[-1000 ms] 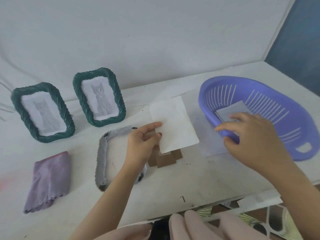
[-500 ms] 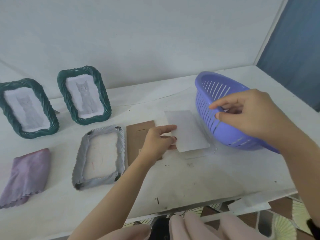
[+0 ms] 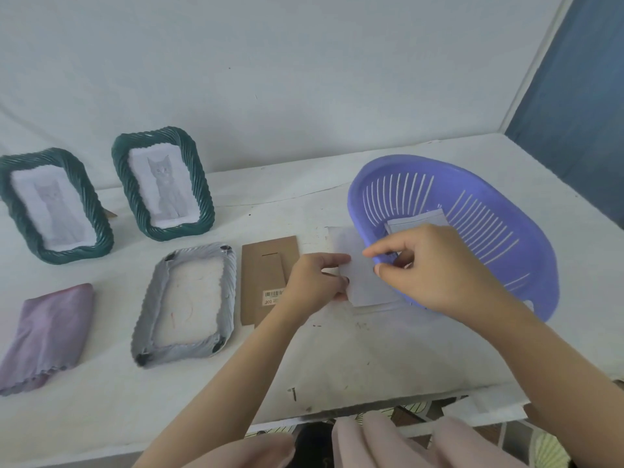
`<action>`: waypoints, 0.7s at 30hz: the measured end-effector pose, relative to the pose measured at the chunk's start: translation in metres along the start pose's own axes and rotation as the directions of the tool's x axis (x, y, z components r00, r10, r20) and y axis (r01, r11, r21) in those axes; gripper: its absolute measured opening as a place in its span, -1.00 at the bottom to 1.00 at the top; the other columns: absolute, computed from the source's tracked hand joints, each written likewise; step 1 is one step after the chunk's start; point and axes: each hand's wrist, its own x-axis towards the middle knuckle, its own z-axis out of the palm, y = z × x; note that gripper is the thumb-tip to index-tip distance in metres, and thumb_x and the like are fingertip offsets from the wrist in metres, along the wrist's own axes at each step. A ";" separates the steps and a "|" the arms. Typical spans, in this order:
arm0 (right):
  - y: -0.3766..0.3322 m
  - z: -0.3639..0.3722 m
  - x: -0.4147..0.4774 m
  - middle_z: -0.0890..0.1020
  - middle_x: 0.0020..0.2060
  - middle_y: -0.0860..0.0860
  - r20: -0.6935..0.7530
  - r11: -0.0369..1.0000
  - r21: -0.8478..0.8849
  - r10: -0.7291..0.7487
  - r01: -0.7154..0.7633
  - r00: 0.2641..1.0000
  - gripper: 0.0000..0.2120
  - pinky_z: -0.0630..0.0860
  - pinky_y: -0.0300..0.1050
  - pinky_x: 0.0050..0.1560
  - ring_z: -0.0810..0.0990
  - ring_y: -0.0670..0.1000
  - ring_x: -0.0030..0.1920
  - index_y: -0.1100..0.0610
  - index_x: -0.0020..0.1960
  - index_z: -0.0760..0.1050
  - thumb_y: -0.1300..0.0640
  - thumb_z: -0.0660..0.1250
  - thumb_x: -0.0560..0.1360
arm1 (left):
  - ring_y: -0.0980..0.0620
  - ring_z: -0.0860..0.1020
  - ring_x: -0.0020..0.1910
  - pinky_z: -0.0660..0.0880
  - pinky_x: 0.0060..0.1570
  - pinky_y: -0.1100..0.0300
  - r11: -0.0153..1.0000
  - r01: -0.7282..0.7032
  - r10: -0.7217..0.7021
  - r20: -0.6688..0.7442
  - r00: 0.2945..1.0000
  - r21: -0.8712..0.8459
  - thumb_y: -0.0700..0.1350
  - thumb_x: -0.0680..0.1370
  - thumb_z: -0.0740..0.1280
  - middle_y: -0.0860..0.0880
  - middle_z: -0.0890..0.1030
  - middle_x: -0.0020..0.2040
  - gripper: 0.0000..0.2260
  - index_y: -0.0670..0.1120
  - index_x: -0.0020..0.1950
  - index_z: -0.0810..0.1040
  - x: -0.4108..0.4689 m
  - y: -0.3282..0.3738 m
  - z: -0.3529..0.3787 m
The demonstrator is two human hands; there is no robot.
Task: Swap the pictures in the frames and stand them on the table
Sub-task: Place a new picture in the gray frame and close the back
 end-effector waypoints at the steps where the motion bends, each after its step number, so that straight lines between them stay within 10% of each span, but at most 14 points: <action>1: 0.002 0.003 0.000 0.59 -0.38 -0.10 0.013 1.000 -0.003 0.001 -0.001 1.000 -0.79 0.41 -0.45 -0.31 0.52 -0.20 -0.38 -0.10 -0.03 0.63 0.17 0.36 0.43 | 0.08 0.62 -0.41 0.52 -0.32 0.35 1.000 -0.002 0.002 0.002 1.000 0.003 -0.36 0.47 0.30 -0.11 0.64 -0.17 -0.66 -0.12 0.21 0.54 0.000 0.000 0.001; 8: 0.006 0.007 0.000 0.55 -0.51 -0.20 0.018 0.998 0.055 -0.032 0.031 0.999 -0.82 0.38 -0.47 -0.35 0.50 -0.17 -0.40 -0.10 -0.03 0.64 0.14 0.37 0.44 | 0.18 0.55 -0.41 0.45 -0.39 0.38 0.964 -0.094 0.114 -0.067 0.991 0.250 -0.21 0.50 0.29 0.01 0.63 0.03 -0.68 0.00 0.23 0.54 -0.003 0.004 -0.001; 13: 0.019 -0.018 0.009 0.62 -0.33 -0.30 -0.079 0.982 0.187 0.015 0.000 0.997 -0.81 0.41 -0.52 -0.21 0.58 -0.16 -0.30 -0.13 -0.10 0.62 0.15 0.32 0.49 | 0.10 0.48 0.11 0.44 0.12 0.17 0.860 -0.336 0.434 -0.203 0.878 0.385 -0.06 0.53 0.29 0.03 0.43 0.31 -0.66 0.07 0.31 0.44 -0.005 0.005 -0.006; 21: 0.065 -0.036 0.026 0.50 0.24 0.12 0.051 0.830 -0.454 0.388 -0.325 0.920 -0.49 0.38 -0.10 0.02 0.49 0.14 0.20 0.07 0.36 0.35 0.02 0.37 0.45 | 0.12 0.21 0.43 0.29 0.35 0.06 0.746 -0.530 0.565 0.038 0.824 0.402 0.05 0.53 0.28 0.04 0.27 0.45 -0.62 0.22 0.35 0.37 -0.009 0.020 -0.007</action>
